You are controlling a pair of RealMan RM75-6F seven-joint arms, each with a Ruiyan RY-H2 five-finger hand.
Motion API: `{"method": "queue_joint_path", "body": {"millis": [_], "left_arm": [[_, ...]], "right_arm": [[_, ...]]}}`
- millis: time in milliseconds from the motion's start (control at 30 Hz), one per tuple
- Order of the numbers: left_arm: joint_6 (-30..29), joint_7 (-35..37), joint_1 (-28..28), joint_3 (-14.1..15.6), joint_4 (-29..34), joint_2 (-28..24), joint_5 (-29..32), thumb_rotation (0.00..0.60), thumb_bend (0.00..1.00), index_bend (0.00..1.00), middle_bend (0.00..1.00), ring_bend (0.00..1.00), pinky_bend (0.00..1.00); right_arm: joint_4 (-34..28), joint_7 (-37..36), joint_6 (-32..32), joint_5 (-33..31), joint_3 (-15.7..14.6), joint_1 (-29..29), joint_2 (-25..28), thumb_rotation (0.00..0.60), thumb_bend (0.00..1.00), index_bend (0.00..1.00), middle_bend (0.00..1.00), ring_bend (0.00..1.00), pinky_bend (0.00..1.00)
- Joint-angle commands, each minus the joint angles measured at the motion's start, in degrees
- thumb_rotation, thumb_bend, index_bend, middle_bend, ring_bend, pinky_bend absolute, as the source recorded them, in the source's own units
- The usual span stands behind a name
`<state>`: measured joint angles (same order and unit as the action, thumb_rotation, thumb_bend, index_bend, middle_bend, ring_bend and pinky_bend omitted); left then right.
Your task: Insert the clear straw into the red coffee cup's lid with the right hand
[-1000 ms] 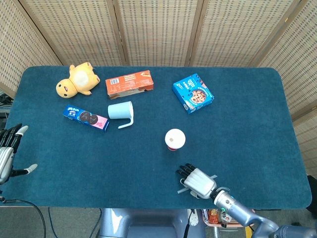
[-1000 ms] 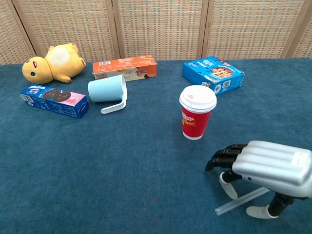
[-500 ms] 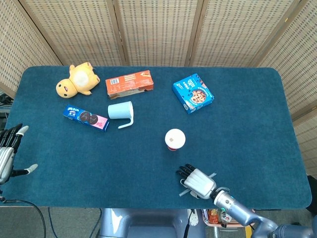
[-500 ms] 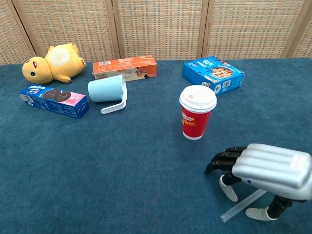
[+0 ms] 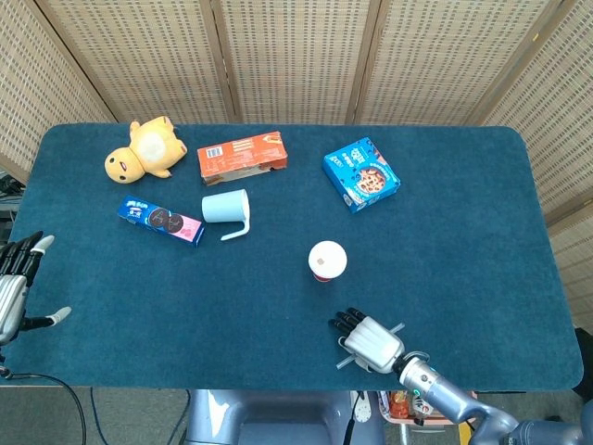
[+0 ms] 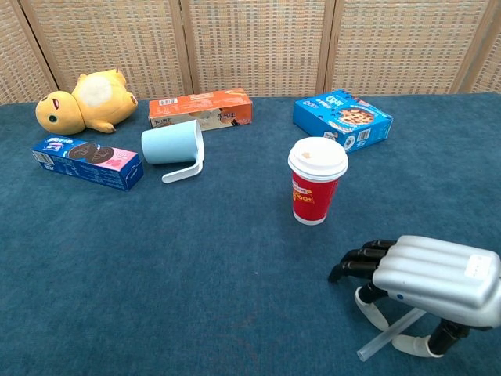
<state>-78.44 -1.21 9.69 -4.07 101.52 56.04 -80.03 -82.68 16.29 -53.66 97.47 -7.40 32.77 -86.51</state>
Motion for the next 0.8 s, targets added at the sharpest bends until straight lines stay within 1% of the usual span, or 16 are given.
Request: {"method": "queue_joint_path", "body": {"millis": [33, 267, 500, 700, 800], "left_arm": [[-0.02, -0.03, -0.01, 0.0, -0.01, 0.01, 0.03, 0.6, 0.1, 0.0, 0.0, 0.0, 0.0], [0.25, 0.0, 0.1, -0.03, -0.07, 0.06, 0.2, 0.6, 0.1, 0.0, 0.0, 0.0, 0.0], [0.37, 0.14, 0.13, -0.06, -0.07, -0.02, 0.34, 0.6, 0.1, 0.0, 0.0, 0.0, 0.0], [0.5, 0.28, 0.2, -0.04, -0.06, -0.05, 0.3, 0.6, 0.1, 0.0, 0.0, 0.0, 0.0], [0.51, 0.39, 0.19, 0.0, -0.03, -0.1, 0.2, 0.6, 0.1, 0.0, 0.0, 0.0, 0.0]], "right_arm": [[0.3, -0.41, 0.08, -0.05, -0.16, 0.01, -0.23, 0.6, 0.4, 0.61, 0.23, 0.16, 0.2], [1.3, -1.81, -0.88, 0.81, -0.46, 0.11, -0.67, 0.6, 0.4, 0.66, 0.25, 0.16, 0.2], [0.41, -3.27, -2.55, 1.75, -0.75, 0.0, 0.1, 0.6, 0.41, 0.66, 0.26, 0.16, 0.2], [-2.64, -4.36, -5.1, 2.57, -0.65, -0.29, 2.86, 0.6, 0.43, 0.66, 0.27, 0.16, 0.2], [-4.87, -5.32, -6.44, 2.55, -0.45, -0.52, 5.04, 0.6, 0.44, 0.66, 0.27, 0.16, 0.2]]}}
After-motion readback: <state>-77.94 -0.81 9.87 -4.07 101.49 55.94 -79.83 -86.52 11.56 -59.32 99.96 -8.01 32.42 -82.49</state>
